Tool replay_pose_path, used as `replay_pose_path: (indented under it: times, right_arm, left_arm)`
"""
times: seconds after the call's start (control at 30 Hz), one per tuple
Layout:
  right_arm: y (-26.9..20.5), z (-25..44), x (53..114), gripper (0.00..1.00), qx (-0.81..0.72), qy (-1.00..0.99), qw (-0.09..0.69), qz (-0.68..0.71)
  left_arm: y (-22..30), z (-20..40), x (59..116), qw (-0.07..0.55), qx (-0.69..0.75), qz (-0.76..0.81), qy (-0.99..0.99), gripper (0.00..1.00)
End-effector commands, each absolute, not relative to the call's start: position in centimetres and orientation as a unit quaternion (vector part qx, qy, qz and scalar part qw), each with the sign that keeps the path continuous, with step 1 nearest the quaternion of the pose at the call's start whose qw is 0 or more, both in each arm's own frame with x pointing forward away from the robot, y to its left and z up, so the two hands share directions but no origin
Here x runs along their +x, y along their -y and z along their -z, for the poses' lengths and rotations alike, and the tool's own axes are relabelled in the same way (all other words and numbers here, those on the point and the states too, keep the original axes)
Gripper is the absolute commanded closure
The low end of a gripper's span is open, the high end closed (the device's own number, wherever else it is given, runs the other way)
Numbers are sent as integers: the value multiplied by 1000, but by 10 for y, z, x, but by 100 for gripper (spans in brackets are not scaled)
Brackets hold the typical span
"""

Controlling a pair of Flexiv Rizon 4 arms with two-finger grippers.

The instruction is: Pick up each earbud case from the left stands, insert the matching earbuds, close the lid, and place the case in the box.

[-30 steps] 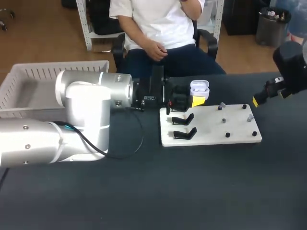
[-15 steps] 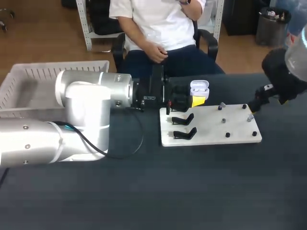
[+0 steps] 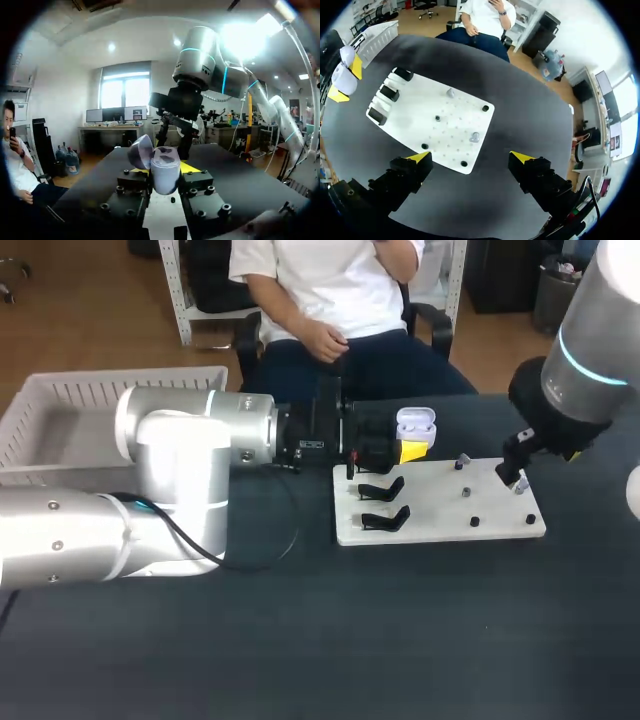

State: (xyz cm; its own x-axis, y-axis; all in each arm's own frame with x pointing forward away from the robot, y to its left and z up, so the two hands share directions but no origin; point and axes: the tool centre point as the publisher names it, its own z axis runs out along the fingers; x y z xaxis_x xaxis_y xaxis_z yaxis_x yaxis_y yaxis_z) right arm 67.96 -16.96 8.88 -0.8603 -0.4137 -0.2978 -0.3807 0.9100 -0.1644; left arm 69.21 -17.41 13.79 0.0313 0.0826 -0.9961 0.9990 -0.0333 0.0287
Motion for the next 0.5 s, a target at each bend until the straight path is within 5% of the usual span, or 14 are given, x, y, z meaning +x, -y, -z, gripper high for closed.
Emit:
replay_pose_path:
  times: [0.03,0.5]
  right_arm:
    - [168,-73,677,0,-209,-960,176,61]
    - [170,-37,691,0,-240,-958,143,66]
  left_arm:
    - [174,-137,691,481,534,478,-504,100]
    - [174,-137,691,481,534,478,-504,100]
